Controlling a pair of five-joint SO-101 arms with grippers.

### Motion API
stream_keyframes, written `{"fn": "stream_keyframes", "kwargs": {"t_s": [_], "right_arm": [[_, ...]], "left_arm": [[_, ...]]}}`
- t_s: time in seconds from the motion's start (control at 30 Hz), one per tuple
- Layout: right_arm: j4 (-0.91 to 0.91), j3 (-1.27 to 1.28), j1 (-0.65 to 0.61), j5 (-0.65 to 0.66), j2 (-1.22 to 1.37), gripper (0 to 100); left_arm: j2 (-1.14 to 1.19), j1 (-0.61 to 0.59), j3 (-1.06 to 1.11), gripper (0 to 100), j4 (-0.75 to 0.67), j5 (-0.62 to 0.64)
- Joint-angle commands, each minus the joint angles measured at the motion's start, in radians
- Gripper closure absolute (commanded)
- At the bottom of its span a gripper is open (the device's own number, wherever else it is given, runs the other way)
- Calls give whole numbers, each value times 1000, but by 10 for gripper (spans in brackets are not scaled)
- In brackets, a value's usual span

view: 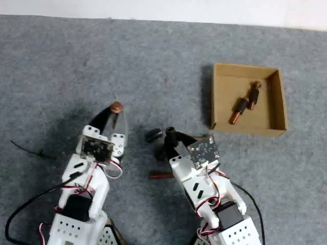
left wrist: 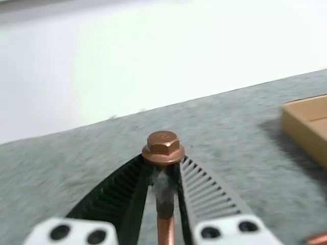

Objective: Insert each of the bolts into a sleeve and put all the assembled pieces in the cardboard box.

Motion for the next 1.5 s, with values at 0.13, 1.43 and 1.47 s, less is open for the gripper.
{"fn": "stream_keyframes", "kwargs": {"t_s": [0.13,1.43,1.47], "right_arm": [[-33,147,-13,100,-13,995],[-96,147,-71,120,-13,995],[-111,147,-84,120,-13,995]], "left_arm": [[-30,171,-74,994,-23,14],[-30,245,21,994,-373,496],[-30,246,21,994,-354,496]]}}
